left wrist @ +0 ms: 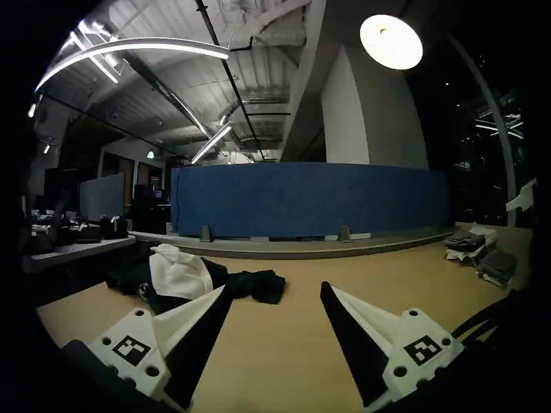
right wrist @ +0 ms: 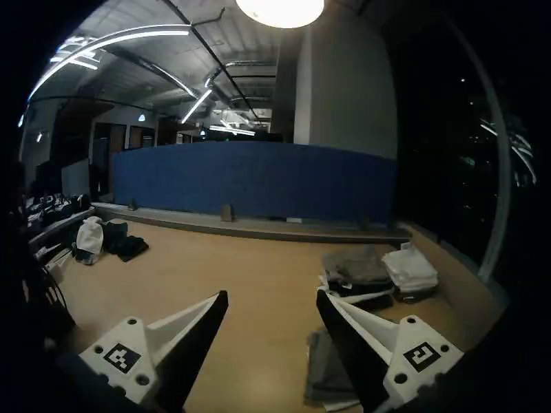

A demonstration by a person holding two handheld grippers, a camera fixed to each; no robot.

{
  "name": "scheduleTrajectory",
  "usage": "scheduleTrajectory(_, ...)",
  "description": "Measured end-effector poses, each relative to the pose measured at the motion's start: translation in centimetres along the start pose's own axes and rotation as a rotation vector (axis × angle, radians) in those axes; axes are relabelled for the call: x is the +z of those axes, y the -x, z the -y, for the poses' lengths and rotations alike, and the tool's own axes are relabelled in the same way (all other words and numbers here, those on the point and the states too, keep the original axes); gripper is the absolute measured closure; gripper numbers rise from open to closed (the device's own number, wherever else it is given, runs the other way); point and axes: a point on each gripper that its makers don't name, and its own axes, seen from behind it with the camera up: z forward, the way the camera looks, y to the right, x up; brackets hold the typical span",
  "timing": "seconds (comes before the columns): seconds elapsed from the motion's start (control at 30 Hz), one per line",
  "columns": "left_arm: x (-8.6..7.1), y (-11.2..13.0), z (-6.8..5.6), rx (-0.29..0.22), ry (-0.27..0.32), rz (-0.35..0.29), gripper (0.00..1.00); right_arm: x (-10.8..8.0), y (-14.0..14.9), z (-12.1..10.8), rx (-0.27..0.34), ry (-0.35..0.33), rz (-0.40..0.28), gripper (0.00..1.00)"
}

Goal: Fold towel

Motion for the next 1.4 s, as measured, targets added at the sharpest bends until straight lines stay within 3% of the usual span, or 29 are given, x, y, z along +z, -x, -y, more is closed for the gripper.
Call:
scheduleTrajectory(0.4,0.1,1.0,0.5,-0.003,-0.018,0.018,0.06,0.7,-0.2,0.7,0.0,-0.007,-0.007,0.0)
scheduleTrajectory(0.7,0.1,1.1,0.4,0.002,-0.017,0.019,0.06,0.1,-0.8,0.5,0.008,-0.025,-0.035,0.0)
scheduleTrajectory(1.0,0.0,1.1,0.5,0.004,-0.017,0.019,0.06,-0.9,-3.1,-0.9,0.06,-0.026,-0.118,0.0)
scheduleTrajectory(1.4,0.1,1.1,0.4,0.003,-0.017,0.019,0.05,-0.3,-0.9,-5.0,0.139,0.034,-0.19,0.0)
